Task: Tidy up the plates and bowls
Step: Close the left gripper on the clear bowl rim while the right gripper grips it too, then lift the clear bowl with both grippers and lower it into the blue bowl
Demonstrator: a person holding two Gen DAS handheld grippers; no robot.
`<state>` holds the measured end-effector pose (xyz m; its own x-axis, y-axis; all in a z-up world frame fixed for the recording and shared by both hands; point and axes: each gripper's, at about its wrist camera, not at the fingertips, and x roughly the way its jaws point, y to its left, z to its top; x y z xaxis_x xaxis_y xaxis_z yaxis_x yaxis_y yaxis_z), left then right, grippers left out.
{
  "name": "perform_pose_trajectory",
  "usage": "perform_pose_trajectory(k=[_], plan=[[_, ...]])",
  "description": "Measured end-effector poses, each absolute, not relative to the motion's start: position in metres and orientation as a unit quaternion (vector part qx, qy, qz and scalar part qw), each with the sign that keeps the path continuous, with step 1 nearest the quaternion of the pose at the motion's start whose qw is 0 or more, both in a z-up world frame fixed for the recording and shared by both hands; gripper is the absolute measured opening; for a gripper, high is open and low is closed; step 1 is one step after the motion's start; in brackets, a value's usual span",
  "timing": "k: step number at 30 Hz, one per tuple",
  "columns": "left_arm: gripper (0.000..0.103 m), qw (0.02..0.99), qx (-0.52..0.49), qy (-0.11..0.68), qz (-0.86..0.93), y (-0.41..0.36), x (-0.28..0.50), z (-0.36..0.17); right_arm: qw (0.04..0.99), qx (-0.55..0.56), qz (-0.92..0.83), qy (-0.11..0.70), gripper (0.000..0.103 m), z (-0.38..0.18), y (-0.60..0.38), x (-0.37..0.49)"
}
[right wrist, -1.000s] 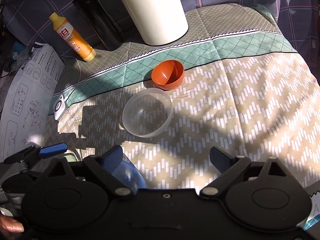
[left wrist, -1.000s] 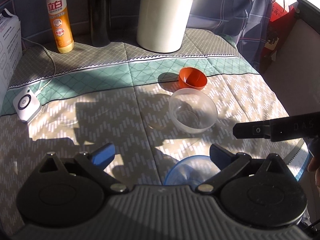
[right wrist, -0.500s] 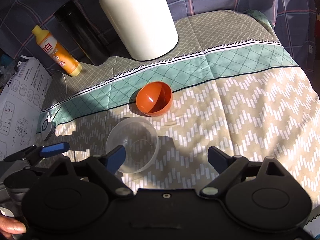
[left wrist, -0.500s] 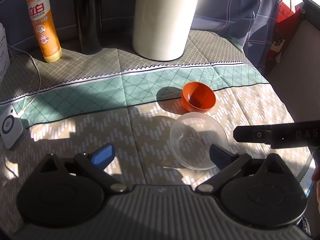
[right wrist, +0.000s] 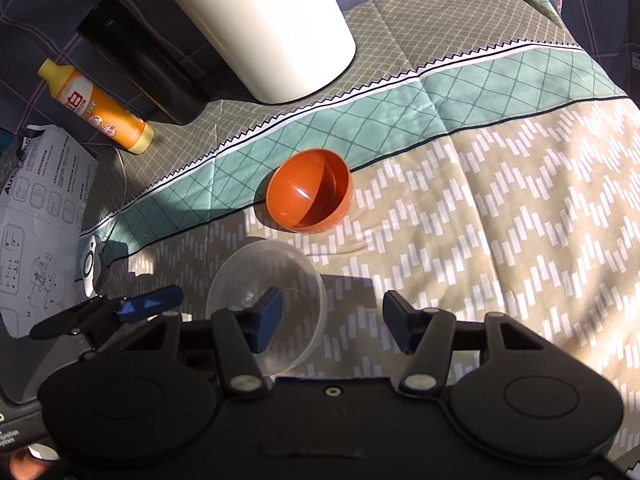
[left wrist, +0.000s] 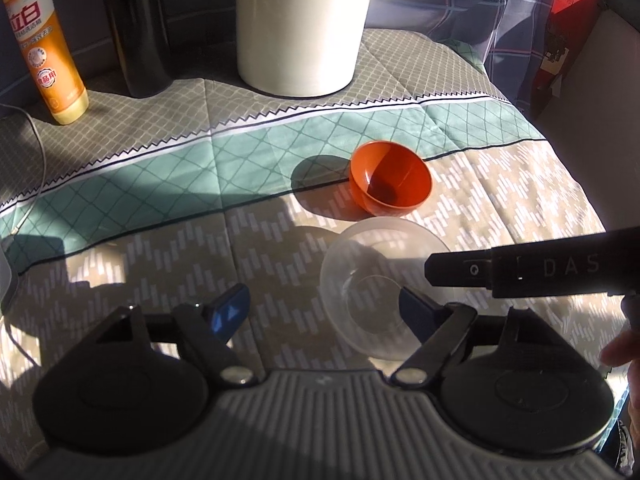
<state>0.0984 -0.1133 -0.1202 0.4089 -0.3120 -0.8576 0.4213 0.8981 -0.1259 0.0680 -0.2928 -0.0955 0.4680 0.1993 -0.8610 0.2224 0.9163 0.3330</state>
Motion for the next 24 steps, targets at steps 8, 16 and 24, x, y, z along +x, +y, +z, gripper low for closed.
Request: perform_pose_trajectory(k=[8, 16, 24], plan=[[0.035, 0.831, 0.057, 0.508, -0.218, -0.116, 0.101, -0.129, 0.834, 0.196, 0.012, 0.516, 0.024, -0.104, -0.278, 0.072], [0.015, 0.826, 0.062, 0.517, -0.217, -0.112, 0.099, -0.134, 0.839, 0.179, 0.021, 0.514, 0.011, -0.107, -0.267, 0.072], [0.015, 0.827, 0.069, 0.514, -0.217, -0.11, 0.087, -0.121, 0.841, 0.167, 0.025, 0.514, 0.011, -0.1, -0.263, 0.065]])
